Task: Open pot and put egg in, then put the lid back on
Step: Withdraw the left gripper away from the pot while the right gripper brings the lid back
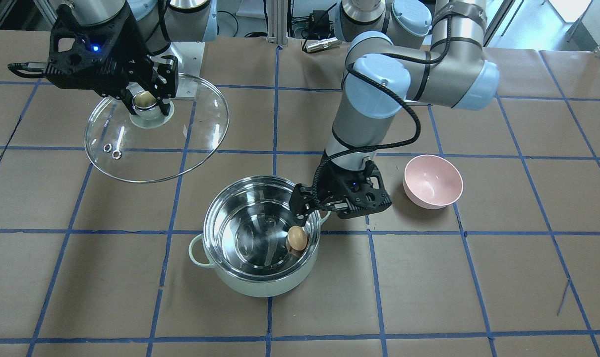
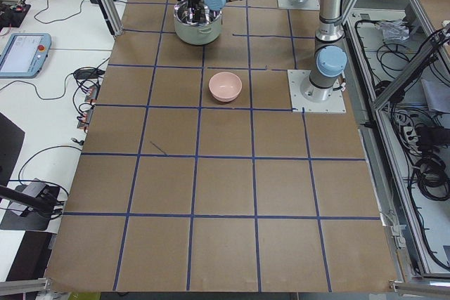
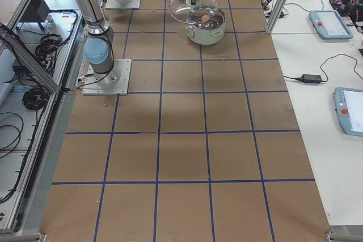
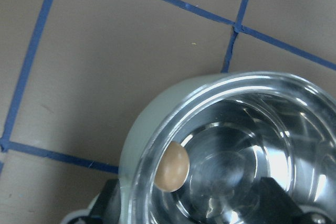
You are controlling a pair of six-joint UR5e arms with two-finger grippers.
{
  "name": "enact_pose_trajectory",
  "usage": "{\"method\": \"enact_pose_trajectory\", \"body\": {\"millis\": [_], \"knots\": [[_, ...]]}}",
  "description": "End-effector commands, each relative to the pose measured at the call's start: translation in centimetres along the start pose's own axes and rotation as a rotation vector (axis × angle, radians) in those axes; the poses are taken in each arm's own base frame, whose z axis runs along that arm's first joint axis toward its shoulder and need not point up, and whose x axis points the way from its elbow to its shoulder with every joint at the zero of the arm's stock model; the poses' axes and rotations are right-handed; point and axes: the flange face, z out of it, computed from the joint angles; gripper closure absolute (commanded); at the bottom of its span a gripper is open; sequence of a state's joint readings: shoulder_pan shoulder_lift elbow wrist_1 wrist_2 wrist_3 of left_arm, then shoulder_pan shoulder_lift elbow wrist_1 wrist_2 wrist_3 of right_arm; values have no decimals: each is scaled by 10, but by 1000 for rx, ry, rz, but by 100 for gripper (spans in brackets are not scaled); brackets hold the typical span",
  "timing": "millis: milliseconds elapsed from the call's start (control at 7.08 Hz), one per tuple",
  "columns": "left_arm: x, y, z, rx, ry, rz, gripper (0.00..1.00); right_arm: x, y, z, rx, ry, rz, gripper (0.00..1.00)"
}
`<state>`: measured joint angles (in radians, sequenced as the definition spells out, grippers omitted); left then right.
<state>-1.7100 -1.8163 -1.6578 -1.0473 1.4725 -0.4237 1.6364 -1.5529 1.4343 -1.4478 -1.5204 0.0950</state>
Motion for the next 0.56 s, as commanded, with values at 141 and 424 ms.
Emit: {"method": "enact_pose_trajectory", "body": {"millis": [141,424], "knots": [[-88,10,-81,-111,-156,253,1,0,1,-1,0,7,-6,93],[-91,27,-136,-128,-193,259,0,-1,-3,-4,3,23,-11,94]]}}
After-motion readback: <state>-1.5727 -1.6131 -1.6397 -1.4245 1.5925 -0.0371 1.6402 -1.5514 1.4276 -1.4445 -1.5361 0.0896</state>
